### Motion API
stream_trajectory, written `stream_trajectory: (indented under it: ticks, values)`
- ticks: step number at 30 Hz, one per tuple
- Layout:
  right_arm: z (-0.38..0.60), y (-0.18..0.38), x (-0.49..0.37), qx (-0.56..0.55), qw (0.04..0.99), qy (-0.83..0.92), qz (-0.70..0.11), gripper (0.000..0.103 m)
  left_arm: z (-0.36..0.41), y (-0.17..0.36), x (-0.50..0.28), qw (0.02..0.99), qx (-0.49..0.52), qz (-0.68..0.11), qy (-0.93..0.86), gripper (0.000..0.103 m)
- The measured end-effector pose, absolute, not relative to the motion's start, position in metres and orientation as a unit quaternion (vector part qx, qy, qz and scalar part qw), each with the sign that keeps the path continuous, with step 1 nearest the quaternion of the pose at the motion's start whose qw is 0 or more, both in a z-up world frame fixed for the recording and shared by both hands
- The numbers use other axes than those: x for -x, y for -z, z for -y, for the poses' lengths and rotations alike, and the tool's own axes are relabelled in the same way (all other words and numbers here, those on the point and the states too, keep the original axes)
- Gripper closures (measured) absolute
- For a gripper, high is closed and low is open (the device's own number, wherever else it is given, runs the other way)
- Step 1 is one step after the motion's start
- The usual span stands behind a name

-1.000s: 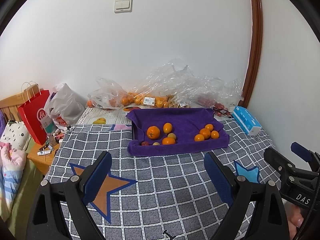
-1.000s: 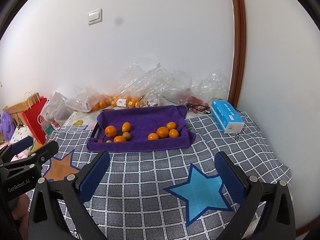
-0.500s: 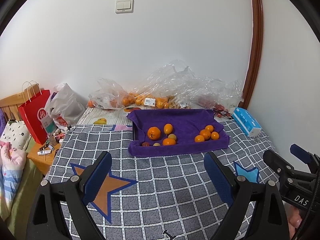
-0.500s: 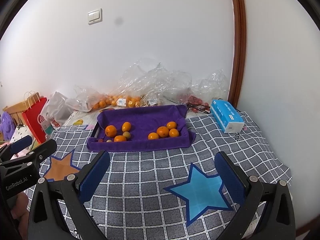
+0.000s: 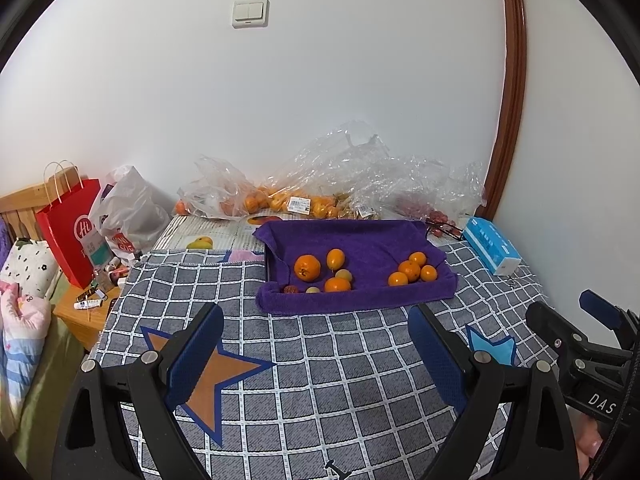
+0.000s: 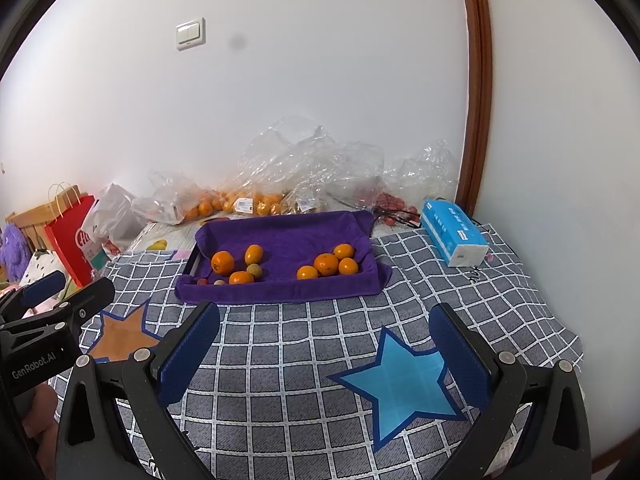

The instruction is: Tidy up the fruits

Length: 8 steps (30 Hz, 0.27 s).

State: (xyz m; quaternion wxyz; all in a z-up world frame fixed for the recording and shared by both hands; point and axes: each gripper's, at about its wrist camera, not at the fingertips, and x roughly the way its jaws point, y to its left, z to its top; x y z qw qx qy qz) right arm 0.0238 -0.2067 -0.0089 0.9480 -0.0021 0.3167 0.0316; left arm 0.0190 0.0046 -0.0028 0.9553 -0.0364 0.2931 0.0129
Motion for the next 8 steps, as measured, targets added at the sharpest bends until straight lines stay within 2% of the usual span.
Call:
stream_trajectory:
  ticks: [8]
  values:
    - [0.2067,0.0083,-0.0237,0.003,0.948,-0.032,-0.318,0.0,-0.0037,0.0028,-0.0177,0.956,0.035,-0.292,-0.012,0.01]
